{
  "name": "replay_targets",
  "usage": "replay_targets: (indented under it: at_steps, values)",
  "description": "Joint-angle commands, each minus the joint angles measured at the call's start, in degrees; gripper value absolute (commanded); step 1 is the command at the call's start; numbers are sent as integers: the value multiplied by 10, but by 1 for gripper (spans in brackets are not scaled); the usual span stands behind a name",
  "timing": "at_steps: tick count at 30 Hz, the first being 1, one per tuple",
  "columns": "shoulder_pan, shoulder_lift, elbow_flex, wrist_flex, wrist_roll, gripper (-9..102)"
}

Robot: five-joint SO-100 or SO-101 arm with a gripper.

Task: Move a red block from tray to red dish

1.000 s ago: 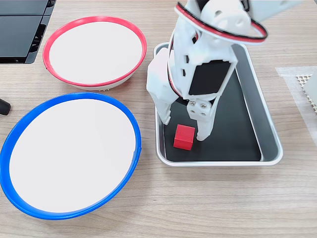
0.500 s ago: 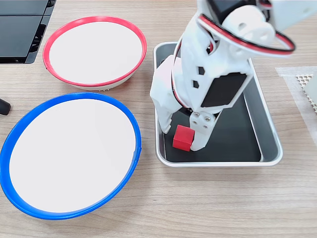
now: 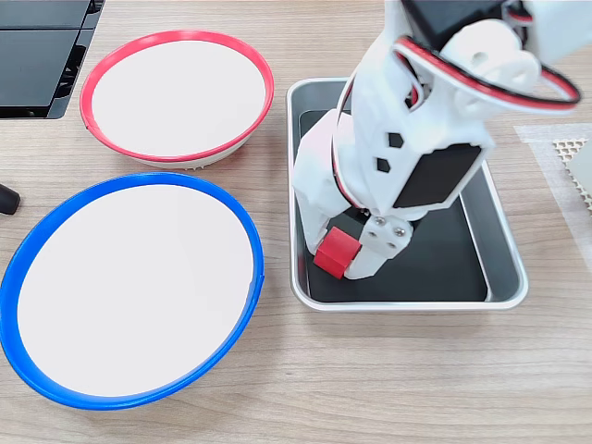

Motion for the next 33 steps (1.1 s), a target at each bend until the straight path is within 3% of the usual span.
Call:
replay_targets:
  at_steps: [1, 5, 9, 13, 15, 18, 22, 26, 33]
  values:
    - [-12, 37, -29, 85, 80, 0]
    - [-35, 89, -87, 242, 245, 0]
    - [-50, 132, -145, 314, 487, 0]
    - [-18, 133, -226, 301, 711, -1]
    - [26, 123, -275, 256, 845, -1]
    - [91, 105, -324, 210, 958, -1]
    - [166, 76, -363, 154, 1002, -1]
    - [215, 43, -342, 34, 1000, -1]
    - [253, -80, -301, -83, 876, 0]
